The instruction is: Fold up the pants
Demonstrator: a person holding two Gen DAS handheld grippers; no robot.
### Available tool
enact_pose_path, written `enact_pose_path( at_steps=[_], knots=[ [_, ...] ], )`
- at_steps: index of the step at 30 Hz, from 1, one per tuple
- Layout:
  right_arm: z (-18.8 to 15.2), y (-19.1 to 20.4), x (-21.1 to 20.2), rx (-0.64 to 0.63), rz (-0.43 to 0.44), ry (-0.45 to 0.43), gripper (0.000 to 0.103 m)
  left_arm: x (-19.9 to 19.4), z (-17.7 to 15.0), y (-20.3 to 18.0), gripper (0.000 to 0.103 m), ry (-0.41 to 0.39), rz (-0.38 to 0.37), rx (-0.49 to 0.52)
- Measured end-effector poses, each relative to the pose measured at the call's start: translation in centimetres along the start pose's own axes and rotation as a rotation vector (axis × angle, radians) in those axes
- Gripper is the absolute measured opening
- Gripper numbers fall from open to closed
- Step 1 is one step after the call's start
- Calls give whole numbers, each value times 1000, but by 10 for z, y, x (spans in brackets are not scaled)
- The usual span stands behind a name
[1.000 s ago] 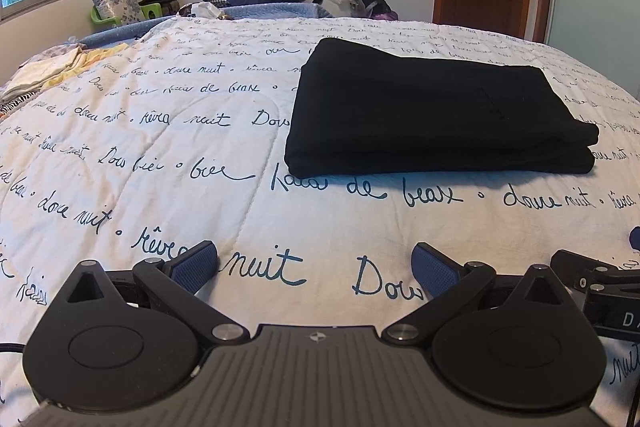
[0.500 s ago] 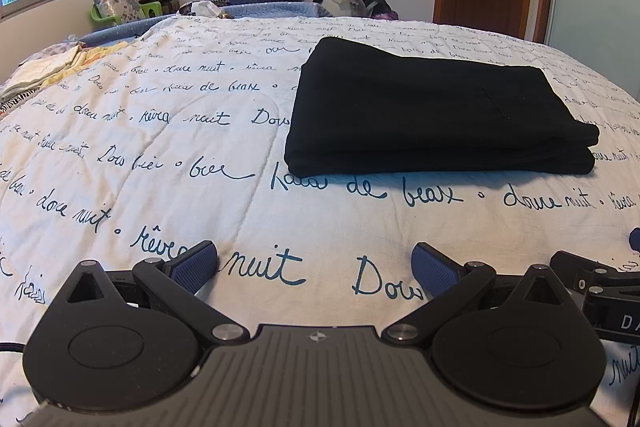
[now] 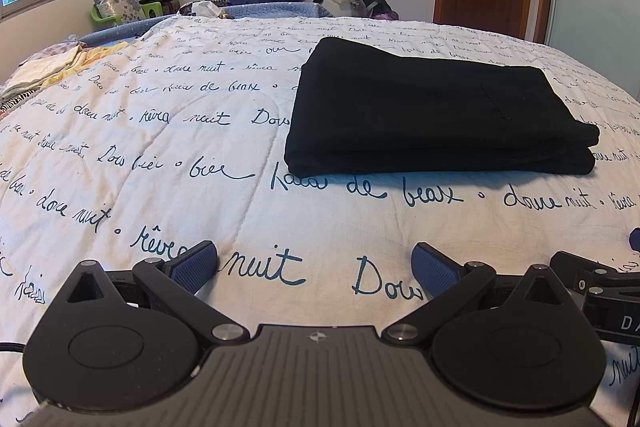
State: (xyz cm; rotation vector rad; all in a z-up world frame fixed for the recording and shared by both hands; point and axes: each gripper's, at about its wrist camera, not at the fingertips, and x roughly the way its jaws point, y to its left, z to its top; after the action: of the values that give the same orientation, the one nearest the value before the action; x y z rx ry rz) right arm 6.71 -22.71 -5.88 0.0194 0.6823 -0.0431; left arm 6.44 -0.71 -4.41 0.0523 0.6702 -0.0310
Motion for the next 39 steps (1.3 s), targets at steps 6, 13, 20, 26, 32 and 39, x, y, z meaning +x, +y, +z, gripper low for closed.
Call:
enact_pose_path(
  at_steps=[6, 13, 20, 26, 32, 39],
  knots=[
    [0, 0, 0, 0, 0, 0, 103, 0, 0, 0, 103, 0, -1, -1],
    [0, 0, 0, 0, 0, 0, 103, 1, -1, 0, 103, 3, -5, -10],
    [0, 0, 0, 0, 0, 0, 103, 1, -1, 1, 103, 3, -6, -10],
    [0, 0, 0, 0, 0, -1, 103, 1, -1, 1, 103, 3, -5, -10],
    [0, 0, 0, 0, 0, -1, 103, 1, -1, 1, 103, 3, -6, -10],
    [0, 0, 0, 0, 0, -1, 103, 1, -1, 1, 103, 3, -7, -12]
  ],
)
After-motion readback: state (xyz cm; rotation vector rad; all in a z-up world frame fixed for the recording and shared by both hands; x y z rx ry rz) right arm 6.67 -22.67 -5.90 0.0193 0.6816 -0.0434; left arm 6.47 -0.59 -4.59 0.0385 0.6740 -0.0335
